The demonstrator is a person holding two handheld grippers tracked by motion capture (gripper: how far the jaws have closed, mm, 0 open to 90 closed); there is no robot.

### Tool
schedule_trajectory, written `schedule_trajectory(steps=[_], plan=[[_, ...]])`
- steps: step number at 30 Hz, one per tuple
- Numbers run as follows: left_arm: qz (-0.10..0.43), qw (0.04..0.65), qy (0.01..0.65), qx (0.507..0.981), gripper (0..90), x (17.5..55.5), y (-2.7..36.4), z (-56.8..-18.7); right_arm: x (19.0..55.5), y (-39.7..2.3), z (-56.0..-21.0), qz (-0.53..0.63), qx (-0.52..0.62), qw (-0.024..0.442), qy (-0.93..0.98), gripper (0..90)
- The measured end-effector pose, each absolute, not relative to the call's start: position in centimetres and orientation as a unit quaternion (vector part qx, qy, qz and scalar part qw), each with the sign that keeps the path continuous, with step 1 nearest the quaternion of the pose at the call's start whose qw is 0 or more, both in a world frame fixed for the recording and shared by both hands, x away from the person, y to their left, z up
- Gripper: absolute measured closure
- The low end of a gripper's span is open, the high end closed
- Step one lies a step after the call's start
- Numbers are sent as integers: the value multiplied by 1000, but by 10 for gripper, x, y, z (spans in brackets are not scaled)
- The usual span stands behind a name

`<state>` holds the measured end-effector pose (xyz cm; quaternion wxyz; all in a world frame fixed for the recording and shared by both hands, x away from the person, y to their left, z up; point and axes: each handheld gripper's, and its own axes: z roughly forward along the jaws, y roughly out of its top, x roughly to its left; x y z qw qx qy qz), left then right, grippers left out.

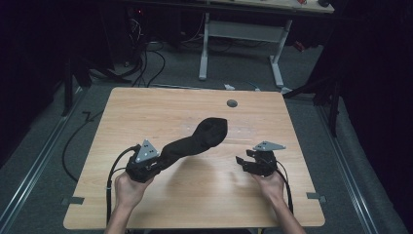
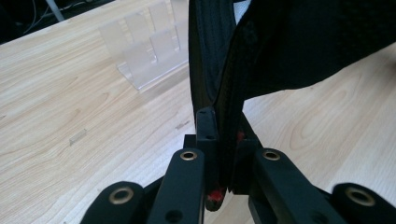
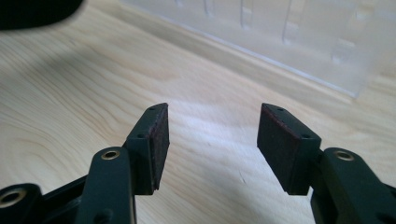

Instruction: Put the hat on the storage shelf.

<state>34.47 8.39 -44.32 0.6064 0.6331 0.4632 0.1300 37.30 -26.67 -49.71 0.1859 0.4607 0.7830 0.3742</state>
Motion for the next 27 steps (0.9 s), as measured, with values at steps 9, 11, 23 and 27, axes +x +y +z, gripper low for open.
schedule_trajectory(steps=[9, 11, 23, 27], plan=[[122, 617, 489, 605, 856, 359, 84, -435, 370, -275, -519, 343, 473, 200, 786, 431], [123, 617, 491, 602, 856, 362, 85, -432, 370, -277, -521, 341, 475, 202, 785, 425], [122, 630, 509, 574, 856, 382, 79, -418, 369, -281, -531, 332, 476, 214, 786, 403], [123, 632, 512, 569, 856, 385, 76, -415, 369, -280, -531, 332, 476, 215, 785, 398]])
